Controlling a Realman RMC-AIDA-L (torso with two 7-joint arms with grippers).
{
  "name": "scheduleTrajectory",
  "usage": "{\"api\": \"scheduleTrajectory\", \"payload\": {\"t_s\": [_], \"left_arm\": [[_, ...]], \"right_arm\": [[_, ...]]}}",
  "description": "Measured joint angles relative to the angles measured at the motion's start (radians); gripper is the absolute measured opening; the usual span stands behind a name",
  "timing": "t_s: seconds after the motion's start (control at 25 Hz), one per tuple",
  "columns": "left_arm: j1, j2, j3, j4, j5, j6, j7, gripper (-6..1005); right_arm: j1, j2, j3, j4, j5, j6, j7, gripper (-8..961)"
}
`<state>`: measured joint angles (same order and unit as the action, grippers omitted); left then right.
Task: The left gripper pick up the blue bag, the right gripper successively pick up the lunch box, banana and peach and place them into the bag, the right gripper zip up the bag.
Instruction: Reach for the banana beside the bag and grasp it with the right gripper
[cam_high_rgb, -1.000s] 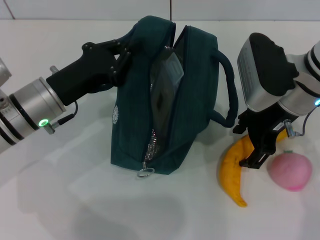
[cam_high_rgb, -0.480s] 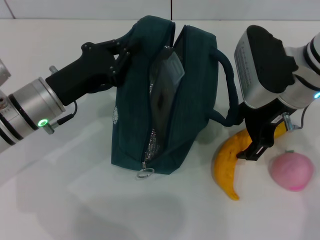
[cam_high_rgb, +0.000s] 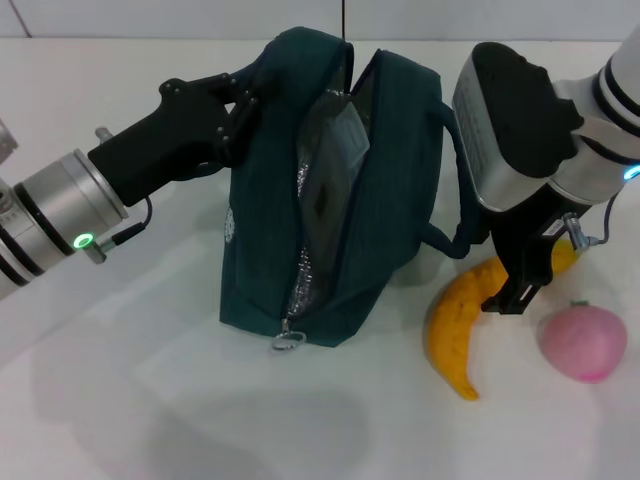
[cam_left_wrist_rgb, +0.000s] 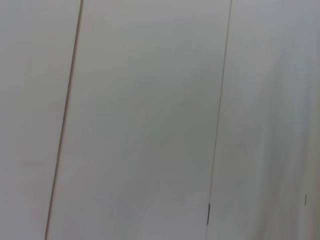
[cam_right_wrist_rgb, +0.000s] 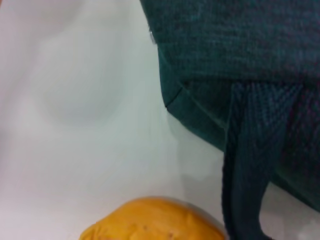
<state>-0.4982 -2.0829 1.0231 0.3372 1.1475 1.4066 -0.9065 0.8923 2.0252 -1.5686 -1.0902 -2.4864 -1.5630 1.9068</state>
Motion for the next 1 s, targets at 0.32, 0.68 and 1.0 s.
{"api": "scheduleTrajectory", "payload": {"t_s": [0.32, 0.68, 1.0], "left_arm": [[-0.003, -0.002, 0.000, 0.005, -0.002, -0.008, 0.000, 50], [-0.010, -0.003, 0.000, 0.000, -0.002, -0.012, 0.000, 51], [-0.007, -0.003, 0.000, -0.002, -0.002, -0.014, 0.000, 51]], "right_arm": [[0.009, 0.000, -0.032, 0.027, -0.012, 0.004, 0.002, 819], [0.003, 0.003, -0.075, 0.059, -0.042, 0.057, 0.009, 805], [-0.002, 0.003, -0.086, 0.060, -0.036, 0.072, 0.014, 784]]}}
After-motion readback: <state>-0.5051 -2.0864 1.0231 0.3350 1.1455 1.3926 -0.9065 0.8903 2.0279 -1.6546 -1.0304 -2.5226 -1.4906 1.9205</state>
